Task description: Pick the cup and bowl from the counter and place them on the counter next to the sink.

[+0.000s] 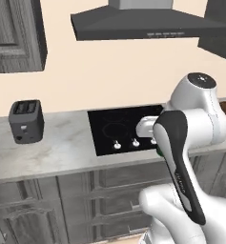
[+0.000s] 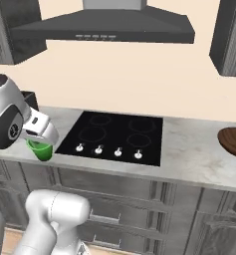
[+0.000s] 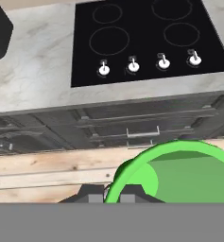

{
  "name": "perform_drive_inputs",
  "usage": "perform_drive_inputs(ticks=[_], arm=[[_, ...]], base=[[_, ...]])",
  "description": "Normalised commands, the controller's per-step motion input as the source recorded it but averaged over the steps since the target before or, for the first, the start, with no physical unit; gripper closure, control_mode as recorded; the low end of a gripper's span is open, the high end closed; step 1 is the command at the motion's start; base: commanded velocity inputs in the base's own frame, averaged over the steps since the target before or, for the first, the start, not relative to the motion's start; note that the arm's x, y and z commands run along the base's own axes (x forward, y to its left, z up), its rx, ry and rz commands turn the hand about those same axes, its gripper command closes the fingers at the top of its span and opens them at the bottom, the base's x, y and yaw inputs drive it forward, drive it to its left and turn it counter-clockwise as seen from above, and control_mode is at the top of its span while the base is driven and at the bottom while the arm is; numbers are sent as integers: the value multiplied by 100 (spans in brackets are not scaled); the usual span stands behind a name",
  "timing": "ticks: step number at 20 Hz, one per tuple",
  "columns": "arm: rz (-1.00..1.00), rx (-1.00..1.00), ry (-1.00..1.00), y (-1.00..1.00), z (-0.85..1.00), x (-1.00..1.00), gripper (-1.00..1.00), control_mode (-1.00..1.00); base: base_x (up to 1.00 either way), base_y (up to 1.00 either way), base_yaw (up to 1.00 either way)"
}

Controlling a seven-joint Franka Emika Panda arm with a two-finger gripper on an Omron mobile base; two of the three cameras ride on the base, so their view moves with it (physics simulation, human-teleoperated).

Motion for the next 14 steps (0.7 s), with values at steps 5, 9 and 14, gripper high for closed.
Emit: perform_drive_inputs(ticks=[5,9,14], arm=[[0,0,0,0,0,0,100,100],[0,0,0,0,0,0,100,100],[0,0,0,0,0,0,100,100]], base=[[-100,0,0],[-56,0,-2],[-2,5,5]])
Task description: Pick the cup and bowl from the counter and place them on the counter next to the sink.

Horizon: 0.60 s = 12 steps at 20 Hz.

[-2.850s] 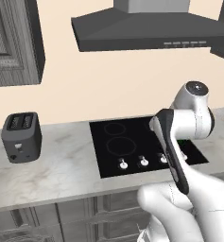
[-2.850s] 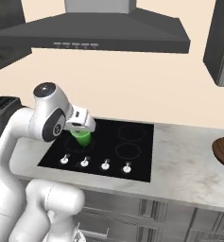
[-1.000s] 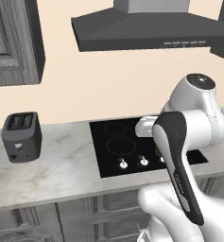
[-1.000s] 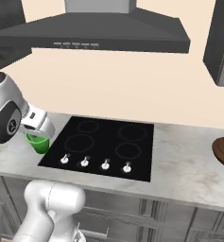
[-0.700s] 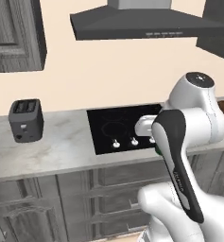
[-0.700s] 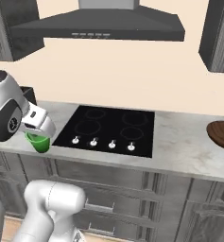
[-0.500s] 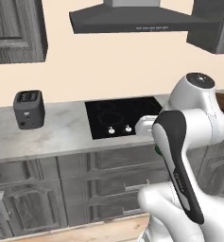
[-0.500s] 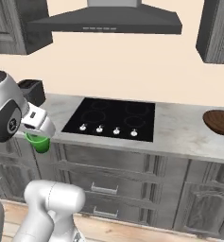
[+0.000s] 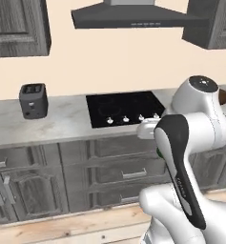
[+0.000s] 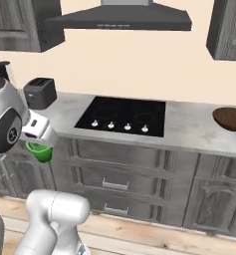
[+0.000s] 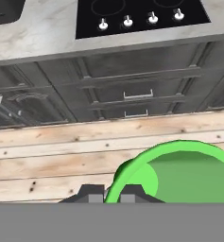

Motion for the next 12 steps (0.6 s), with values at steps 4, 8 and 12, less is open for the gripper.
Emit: perform_drive_inputs(ticks=[4,8,12], arm=[[0,0,0,0,0,0,100,100],[0,0,0,0,0,0,100,100],[0,0,0,0,0,0,100,100]], base=[[-3,37,74],[0,11,98],[4,0,100]])
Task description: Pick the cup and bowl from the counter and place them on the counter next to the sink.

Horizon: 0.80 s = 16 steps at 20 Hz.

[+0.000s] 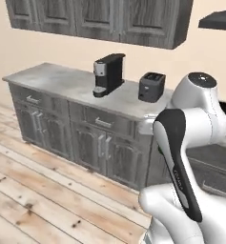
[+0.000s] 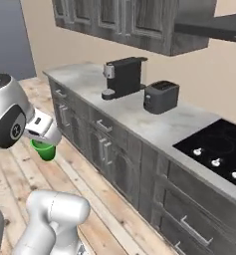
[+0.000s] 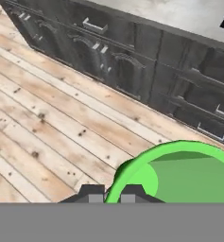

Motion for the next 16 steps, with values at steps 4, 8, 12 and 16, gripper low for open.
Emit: perform_drive_inputs(ticks=[4,8,12,16], arm=[[0,0,0,0,0,0,100,100],[0,0,0,0,0,0,100,100],[0,0,0,0,0,0,100,100],[0,0,0,0,0,0,100,100]], base=[[5,0,100],[9,-7,99],[20,-9,97],[4,-25,93]])
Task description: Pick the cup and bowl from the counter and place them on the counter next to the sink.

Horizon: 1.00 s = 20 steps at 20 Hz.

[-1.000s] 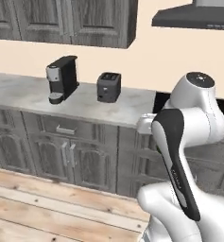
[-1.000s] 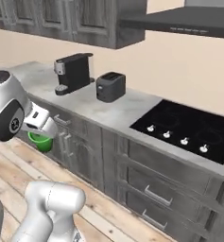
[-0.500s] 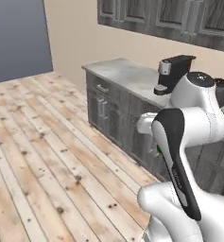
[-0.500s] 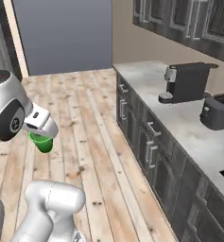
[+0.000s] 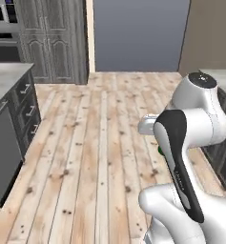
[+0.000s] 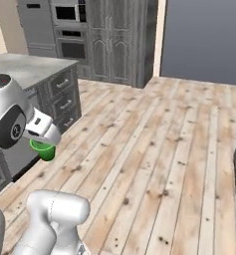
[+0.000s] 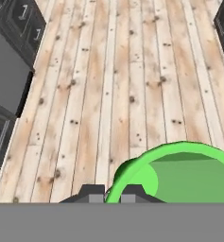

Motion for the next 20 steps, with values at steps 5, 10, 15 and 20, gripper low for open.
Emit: perform_drive_inputs(ticks=[5,10,15,20], arm=[[0,0,0,0,0,0,100,100],[0,0,0,0,0,0,100,100],[0,0,0,0,0,0,100,100],[0,0,0,0,0,0,100,100]], base=[[14,-29,92],[24,-29,91],[82,-32,82],[94,-28,74]])
